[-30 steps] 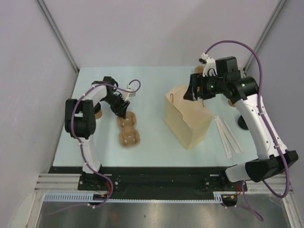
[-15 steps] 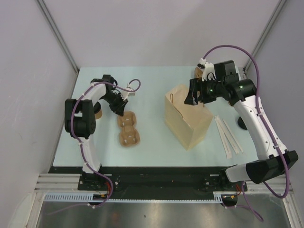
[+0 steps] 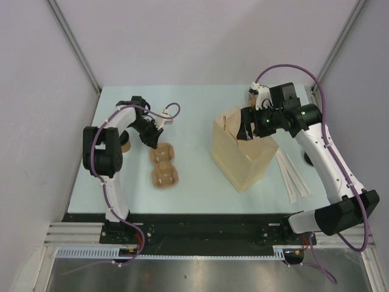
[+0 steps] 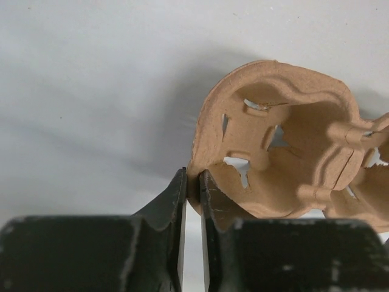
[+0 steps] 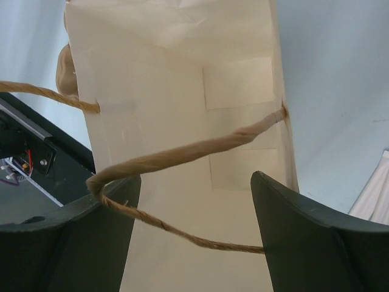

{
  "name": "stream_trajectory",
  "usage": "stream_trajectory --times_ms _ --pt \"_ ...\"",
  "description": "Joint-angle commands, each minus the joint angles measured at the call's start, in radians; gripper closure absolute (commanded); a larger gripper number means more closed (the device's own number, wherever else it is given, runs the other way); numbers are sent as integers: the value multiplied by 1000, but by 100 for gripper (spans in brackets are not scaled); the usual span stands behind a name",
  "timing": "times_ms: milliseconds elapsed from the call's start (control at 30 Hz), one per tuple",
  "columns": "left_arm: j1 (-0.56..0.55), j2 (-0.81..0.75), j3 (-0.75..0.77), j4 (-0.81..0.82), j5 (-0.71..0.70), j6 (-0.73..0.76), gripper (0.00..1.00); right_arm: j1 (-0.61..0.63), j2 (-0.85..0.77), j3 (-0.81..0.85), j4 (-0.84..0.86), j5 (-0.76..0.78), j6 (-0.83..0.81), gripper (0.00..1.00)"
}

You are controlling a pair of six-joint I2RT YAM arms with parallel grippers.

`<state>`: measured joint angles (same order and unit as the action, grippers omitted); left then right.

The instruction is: Pack the takeout coffee

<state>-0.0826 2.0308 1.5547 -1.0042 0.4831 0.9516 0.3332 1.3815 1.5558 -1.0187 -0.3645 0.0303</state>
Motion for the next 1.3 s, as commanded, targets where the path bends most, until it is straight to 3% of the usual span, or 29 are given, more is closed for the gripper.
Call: stream_trajectory --times_ms 0,100,167,400,633,767,800,900,1100,1167,1267 --pt "3 -35 -21 4 28 39 90 12 -32 -10 19 25 -13 21" --pt "4 -63 -28 7 57 24 100 18 -36 -16 20 32 -15 24" --pt "4 -76 -34 9 81 13 100 23 -41 -19 19 33 -17 29" --pt "4 -116 -61 12 121 -16 100 23 -97 50 37 -23 -1 27" --pt "11 -133 -24 -8 176 -56 100 -6 -114 118 8 2 23 39" --pt "15 -153 33 -42 227 -86 100 -23 -119 141 -3 24 45 33" --pt "17 -159 42 -54 235 -94 100 -23 -119 157 0 33 45 25" --pt "17 -188 76 -60 259 -125 100 -20 -105 181 17 61 33 15" --pt "17 -239 136 -68 311 -201 100 16 -56 190 14 162 -27 6" --pt "17 -253 148 -60 325 -227 100 41 -32 184 -1 167 -87 7" --pt "24 -277 160 -42 350 -272 100 40 -15 181 -26 160 -112 22"
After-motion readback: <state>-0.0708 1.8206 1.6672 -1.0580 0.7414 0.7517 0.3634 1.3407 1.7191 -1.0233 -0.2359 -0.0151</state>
